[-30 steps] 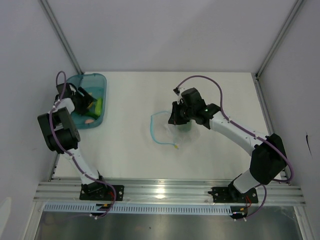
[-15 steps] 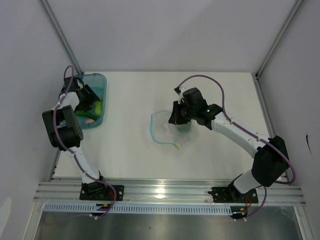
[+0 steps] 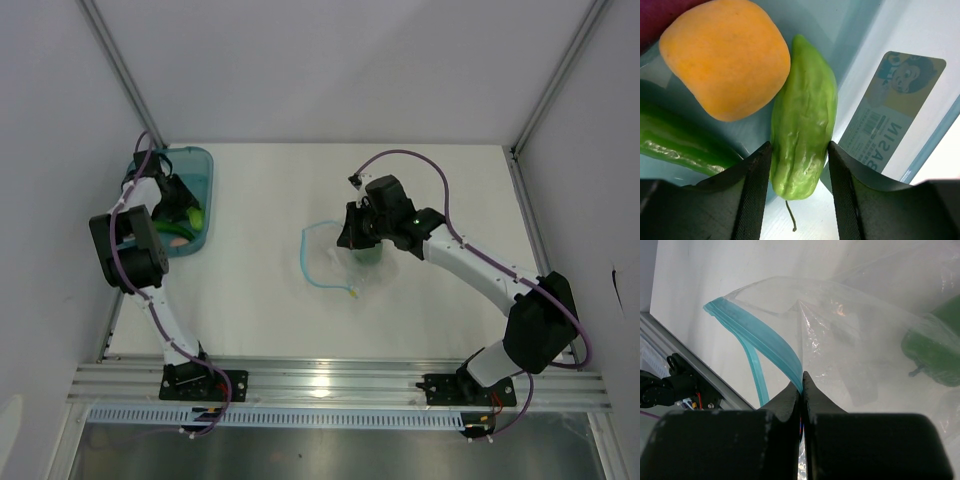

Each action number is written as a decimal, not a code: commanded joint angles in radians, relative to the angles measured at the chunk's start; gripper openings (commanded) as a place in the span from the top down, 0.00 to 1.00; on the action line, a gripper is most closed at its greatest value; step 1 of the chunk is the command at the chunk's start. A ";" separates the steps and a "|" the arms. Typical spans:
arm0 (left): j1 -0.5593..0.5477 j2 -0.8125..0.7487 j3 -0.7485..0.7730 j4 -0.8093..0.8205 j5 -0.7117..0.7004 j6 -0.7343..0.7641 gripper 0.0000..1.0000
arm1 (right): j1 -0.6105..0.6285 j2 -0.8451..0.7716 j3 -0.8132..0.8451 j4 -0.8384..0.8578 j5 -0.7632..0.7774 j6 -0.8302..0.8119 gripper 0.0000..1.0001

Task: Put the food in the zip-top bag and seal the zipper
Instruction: Pick up the fake vegetable from the bin.

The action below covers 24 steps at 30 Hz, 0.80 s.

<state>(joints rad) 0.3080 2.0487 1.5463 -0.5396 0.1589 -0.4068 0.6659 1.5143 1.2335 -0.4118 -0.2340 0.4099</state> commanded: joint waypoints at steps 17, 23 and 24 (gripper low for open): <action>0.014 -0.099 -0.015 0.013 -0.021 0.005 0.76 | 0.006 -0.037 0.011 0.028 0.001 -0.011 1.00; 0.013 -0.174 -0.058 0.024 -0.027 -0.009 0.90 | 0.006 -0.035 0.011 0.024 0.007 -0.008 1.00; 0.014 -0.182 -0.067 0.029 -0.030 -0.010 0.93 | 0.006 -0.034 0.011 0.024 0.007 -0.008 1.00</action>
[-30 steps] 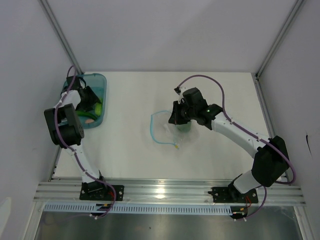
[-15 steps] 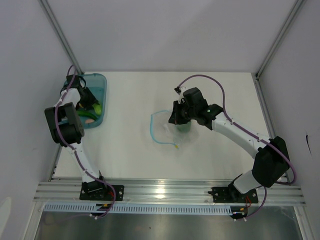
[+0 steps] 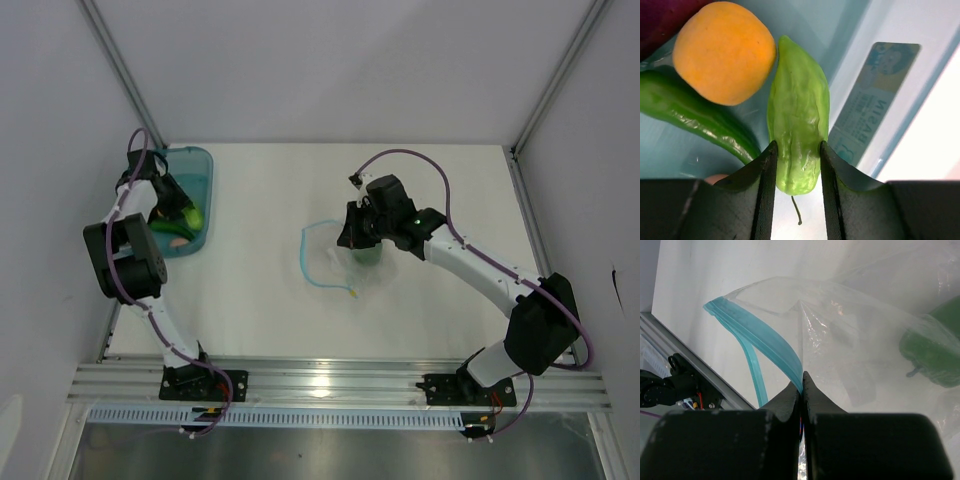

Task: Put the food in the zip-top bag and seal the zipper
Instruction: Pick up the fake vegetable from the bin, then place the fake vegetable in the zipper food storage bag.

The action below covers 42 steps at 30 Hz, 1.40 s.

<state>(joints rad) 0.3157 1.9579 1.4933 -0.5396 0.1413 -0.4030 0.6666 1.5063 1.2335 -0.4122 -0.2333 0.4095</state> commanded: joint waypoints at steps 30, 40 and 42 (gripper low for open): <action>-0.043 -0.539 -0.278 0.089 0.191 -0.125 0.99 | -0.004 0.064 0.099 -0.014 0.032 -0.029 1.00; -0.200 -0.804 -0.456 0.246 0.369 -0.255 0.99 | -0.004 0.083 0.121 -0.034 0.063 0.002 1.00; -0.233 -0.836 -0.502 0.286 0.399 -0.284 0.99 | -0.002 0.083 0.123 -0.033 0.063 0.009 1.00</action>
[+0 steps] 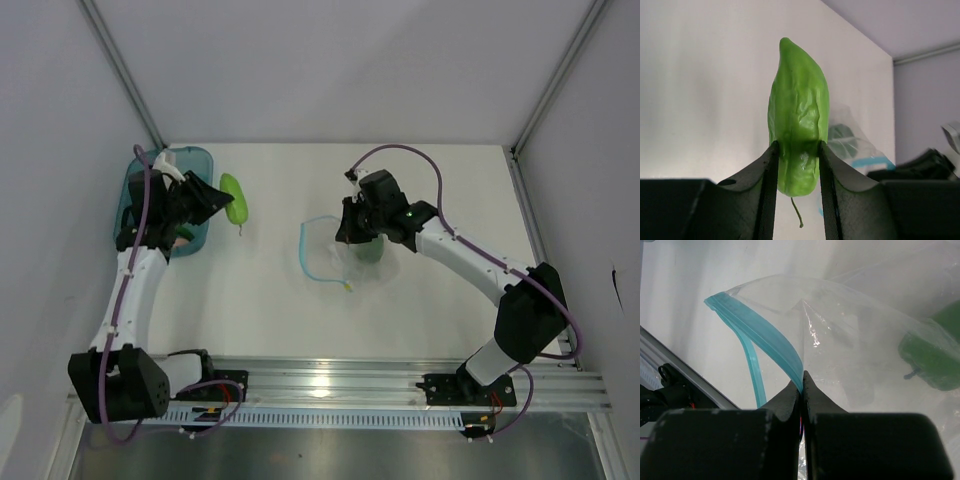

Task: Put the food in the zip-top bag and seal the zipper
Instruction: Place the fake vegetable in the zipper food storage bag.

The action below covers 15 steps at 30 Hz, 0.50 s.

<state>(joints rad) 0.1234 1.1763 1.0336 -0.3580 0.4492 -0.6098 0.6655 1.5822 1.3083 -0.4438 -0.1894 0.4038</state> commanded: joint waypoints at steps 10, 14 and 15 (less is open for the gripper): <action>-0.301 -0.141 -0.124 0.048 0.137 -0.130 0.99 | 0.023 0.021 0.066 -0.021 0.120 0.015 1.00; -0.390 -0.164 -0.161 0.042 0.137 -0.151 1.00 | 0.026 0.025 0.062 -0.022 0.151 0.013 1.00; -0.419 -0.167 -0.162 0.042 0.137 -0.151 0.99 | 0.026 0.025 0.063 -0.022 0.154 0.012 1.00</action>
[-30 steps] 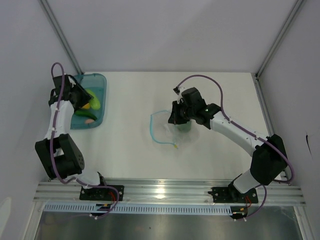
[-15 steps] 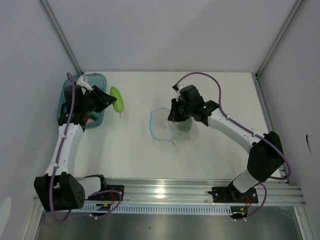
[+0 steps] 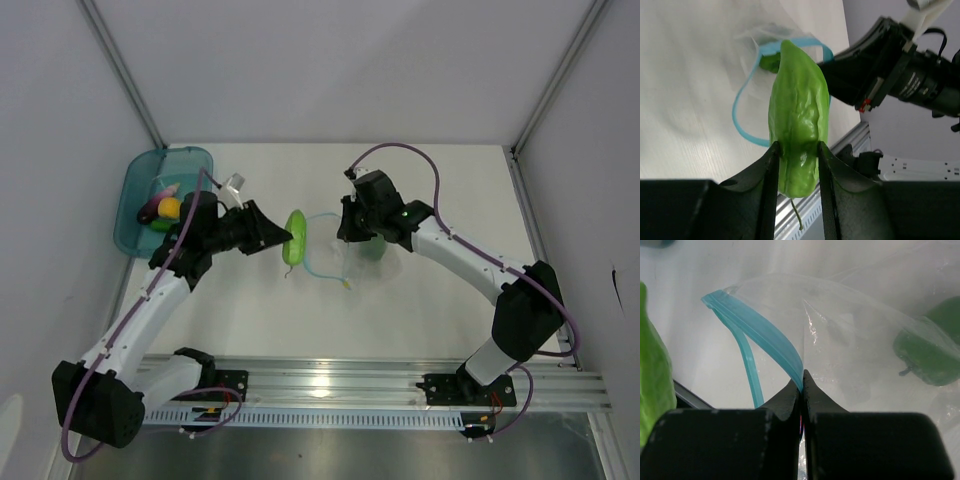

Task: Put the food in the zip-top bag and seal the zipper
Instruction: Place the fake vegetable in the zipper food storage bag.

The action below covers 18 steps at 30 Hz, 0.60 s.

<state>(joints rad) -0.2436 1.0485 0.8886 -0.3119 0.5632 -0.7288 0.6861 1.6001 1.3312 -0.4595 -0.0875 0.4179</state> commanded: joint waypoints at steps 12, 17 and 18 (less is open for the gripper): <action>-0.161 0.175 0.003 0.019 0.124 -0.040 0.99 | 0.039 -0.026 0.020 0.001 0.075 -0.042 1.00; -0.161 0.229 0.081 -0.012 0.089 -0.006 0.99 | 0.049 -0.055 -0.024 0.031 0.077 -0.051 1.00; -0.163 0.234 0.098 -0.015 0.078 -0.004 0.99 | 0.047 -0.055 -0.027 0.027 0.071 -0.048 1.00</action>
<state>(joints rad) -0.4004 1.2789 0.8948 -0.3420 0.6403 -0.7418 0.7311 1.5929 1.3170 -0.4580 -0.0269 0.3859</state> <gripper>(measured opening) 0.008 0.003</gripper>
